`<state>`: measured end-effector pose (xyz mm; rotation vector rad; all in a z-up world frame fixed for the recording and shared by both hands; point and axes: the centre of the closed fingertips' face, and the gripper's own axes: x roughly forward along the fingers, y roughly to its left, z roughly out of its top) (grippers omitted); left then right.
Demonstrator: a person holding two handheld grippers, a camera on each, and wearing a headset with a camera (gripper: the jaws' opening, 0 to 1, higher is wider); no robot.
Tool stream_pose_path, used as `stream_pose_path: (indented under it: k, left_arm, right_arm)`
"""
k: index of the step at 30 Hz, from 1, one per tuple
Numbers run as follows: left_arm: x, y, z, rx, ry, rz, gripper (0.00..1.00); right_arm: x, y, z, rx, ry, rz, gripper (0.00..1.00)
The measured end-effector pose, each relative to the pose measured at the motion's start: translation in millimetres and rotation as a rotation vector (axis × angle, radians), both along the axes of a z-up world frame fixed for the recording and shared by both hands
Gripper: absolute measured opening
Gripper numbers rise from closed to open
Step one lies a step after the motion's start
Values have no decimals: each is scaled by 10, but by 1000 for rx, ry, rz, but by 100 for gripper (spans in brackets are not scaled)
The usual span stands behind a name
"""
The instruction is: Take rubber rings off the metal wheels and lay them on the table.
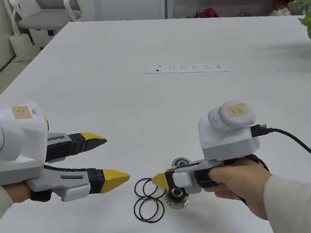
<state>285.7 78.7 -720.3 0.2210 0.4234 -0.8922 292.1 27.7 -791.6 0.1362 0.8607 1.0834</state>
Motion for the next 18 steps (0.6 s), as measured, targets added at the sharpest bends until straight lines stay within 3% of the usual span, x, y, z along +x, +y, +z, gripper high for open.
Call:
stream_pose_path:
  k: [9,18]
  left_arm:
    - [-5,-4,-5,-1,3,-2,55]
    - [-13,-7,0,-3,3,-4,56]
  right_arm:
    - [21,-36,134,16,-35,20,6]
    - [60,-66,317,21,-135,62,15]
